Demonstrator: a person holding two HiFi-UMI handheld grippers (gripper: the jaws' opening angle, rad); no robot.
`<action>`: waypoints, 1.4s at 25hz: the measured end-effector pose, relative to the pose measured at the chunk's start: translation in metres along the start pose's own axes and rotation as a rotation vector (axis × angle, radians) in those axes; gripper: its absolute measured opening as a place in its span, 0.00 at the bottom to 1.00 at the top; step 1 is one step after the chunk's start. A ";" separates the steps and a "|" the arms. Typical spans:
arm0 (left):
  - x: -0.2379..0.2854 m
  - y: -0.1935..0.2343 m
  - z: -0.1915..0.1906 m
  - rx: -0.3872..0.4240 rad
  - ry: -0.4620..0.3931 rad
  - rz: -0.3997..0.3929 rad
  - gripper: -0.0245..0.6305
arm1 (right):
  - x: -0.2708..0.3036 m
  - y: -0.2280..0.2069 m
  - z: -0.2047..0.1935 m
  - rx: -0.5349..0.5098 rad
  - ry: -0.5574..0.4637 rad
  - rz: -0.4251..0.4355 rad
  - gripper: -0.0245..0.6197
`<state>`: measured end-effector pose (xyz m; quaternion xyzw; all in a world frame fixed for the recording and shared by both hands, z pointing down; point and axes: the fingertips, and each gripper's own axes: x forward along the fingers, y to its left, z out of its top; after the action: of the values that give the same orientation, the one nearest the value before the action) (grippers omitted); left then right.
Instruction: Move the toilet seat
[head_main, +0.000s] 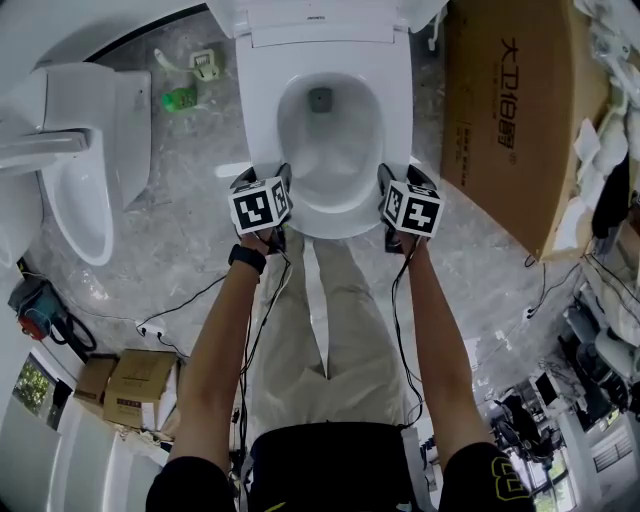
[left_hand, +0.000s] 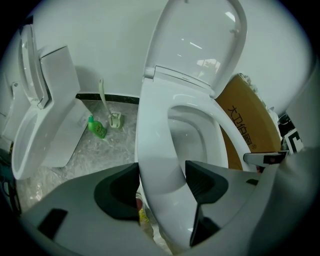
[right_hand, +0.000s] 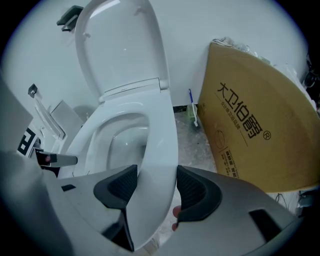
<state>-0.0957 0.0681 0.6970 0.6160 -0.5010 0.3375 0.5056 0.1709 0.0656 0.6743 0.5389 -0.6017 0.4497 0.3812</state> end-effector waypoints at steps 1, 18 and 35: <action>-0.002 -0.001 0.001 -0.002 -0.003 -0.004 0.50 | -0.002 0.000 0.001 0.001 -0.004 0.005 0.46; -0.038 -0.011 0.021 -0.010 -0.013 -0.073 0.50 | -0.040 0.009 0.023 -0.019 -0.030 0.097 0.45; -0.074 -0.021 0.048 -0.053 -0.071 -0.125 0.51 | -0.077 0.016 0.054 0.000 -0.107 0.135 0.44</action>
<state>-0.0999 0.0418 0.6104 0.6440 -0.4878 0.2699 0.5239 0.1667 0.0384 0.5834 0.5203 -0.6560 0.4449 0.3177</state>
